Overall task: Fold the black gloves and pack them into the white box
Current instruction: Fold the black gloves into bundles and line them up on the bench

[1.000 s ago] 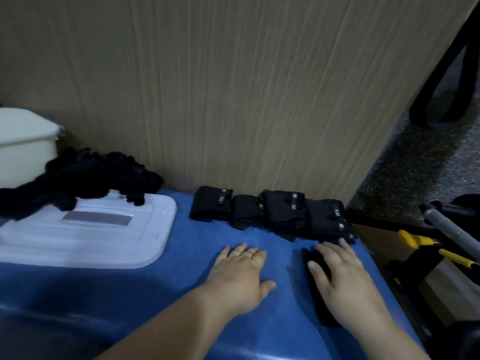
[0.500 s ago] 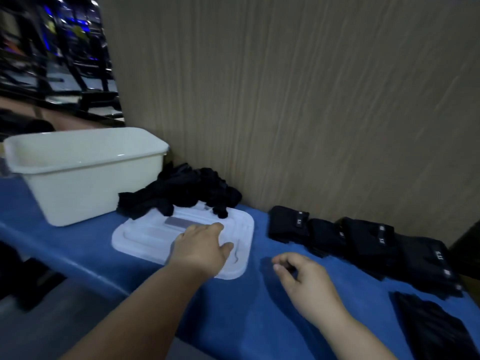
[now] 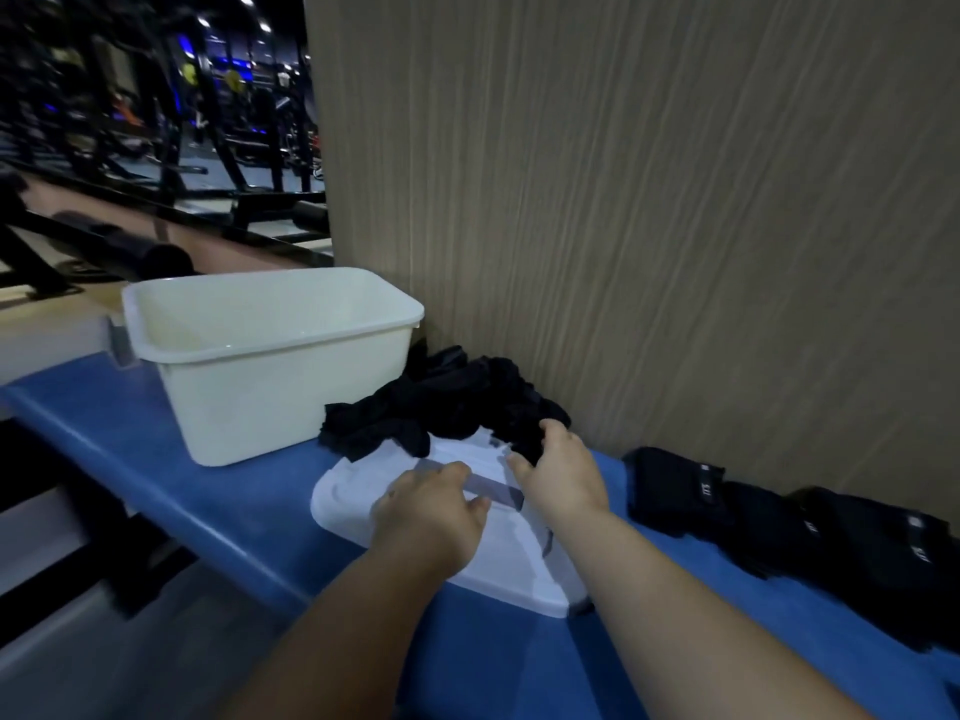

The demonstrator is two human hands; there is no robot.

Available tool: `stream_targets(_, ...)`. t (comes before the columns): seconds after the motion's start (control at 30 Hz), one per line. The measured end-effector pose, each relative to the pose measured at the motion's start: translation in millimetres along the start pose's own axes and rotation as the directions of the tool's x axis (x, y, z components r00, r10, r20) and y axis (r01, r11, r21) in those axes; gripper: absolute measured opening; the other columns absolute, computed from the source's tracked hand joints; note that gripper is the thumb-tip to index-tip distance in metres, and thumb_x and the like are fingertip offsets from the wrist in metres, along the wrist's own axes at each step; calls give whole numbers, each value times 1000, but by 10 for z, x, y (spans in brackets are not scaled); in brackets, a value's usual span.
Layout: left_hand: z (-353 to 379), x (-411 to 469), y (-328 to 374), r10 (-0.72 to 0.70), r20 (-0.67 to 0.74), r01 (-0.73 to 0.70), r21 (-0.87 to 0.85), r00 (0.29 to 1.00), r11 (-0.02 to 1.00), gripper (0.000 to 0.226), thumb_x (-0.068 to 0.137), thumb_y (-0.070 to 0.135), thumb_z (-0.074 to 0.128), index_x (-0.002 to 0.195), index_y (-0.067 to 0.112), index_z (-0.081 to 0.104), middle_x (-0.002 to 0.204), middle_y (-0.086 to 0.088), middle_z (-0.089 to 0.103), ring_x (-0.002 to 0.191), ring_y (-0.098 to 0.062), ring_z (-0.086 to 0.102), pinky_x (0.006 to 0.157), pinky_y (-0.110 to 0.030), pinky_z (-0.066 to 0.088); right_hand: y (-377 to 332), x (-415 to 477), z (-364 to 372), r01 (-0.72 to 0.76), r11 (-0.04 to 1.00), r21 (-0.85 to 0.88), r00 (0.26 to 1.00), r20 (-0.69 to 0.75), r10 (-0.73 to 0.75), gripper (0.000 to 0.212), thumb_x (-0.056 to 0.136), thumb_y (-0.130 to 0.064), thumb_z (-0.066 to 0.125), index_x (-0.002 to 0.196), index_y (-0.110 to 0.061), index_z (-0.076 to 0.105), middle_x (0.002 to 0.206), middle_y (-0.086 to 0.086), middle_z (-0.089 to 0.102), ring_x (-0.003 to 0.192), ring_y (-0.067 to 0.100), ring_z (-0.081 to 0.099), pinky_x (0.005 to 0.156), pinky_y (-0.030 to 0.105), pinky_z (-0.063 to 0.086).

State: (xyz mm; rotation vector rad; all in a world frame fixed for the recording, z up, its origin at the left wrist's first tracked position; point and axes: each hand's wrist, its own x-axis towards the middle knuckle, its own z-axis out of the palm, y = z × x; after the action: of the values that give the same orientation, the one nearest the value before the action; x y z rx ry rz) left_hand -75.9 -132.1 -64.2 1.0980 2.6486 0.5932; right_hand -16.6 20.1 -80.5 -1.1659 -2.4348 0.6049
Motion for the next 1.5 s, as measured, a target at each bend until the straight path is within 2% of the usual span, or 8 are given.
stream_targets(0.17,16,63,-25,10,7,-10,-56,1000,998,45,98,45,38,140,27,40,134,-4,48,126,-23,41,107,-35,35,-11,123,65,9,997,-76,999,-51,-12,38,94,-34,51,131,-22,49,125,3,56,114,21,51,83,35,49)
stream_targets(0.4,72,118,16,28,39,-23,-112,999,993,44,98,45,37,139,28,40,135,-2,50,127,-24,40,104,-37,39,66,-36,-98,-1,992,129,1000,-31,5,23,90,-27,53,111,-25,62,102,1,64,86,15,59,59,25,40)
stream_targets(0.53,120,99,65,66,30,-58,-227,997,972,48,98,47,39,141,27,37,136,0,50,126,-23,42,104,-38,39,135,-282,-259,76,963,260,997,-20,-73,9,89,-22,56,89,-26,64,97,-1,62,76,5,57,57,16,37)
stream_targets(0.67,194,74,135,99,0,-94,-322,995,942,43,89,57,42,128,38,43,122,7,59,118,-22,50,96,-43,45,149,-533,-430,111,940,323,993,-11,-114,17,87,-12,59,76,-26,60,98,-6,52,80,0,53,62,4,39)
stream_targets(0.8,231,6,269,159,-17,-155,-365,987,918,35,78,64,39,105,44,47,105,14,60,104,-17,54,89,-42,49,227,-741,-620,42,894,445,994,72,-83,21,85,-7,56,69,-20,59,78,-7,58,71,6,52,65,15,38)
stream_targets(0.93,241,-122,463,262,5,-237,-407,965,882,37,81,63,46,114,46,46,112,16,56,109,-12,51,92,-39,47,384,-965,-846,-61,806,588,992,126,-18,27,87,-3,52,65,-17,53,58,-9,48,61,6,42,57,19,34)
stream_targets(1.17,392,-395,842,483,44,-419,-435,874,797,47,88,53,56,131,37,47,130,17,49,122,-2,42,104,-24,36,790,-1437,-1190,-250,569,783,968,224,117,16,88,-8,48,92,-12,63,91,7,71,87,20,66,70,33,49)
stream_targets(1.5,627,-709,1222,628,270,-352,-639,730,684,51,68,60,69,113,47,48,100,17,68,94,-3,64,89,-32,52,1339,-1887,-1524,-390,95,916,853,321,410,24,95,-12,41,101,-2,62,77,18,69,63,23,63,60,31,42)
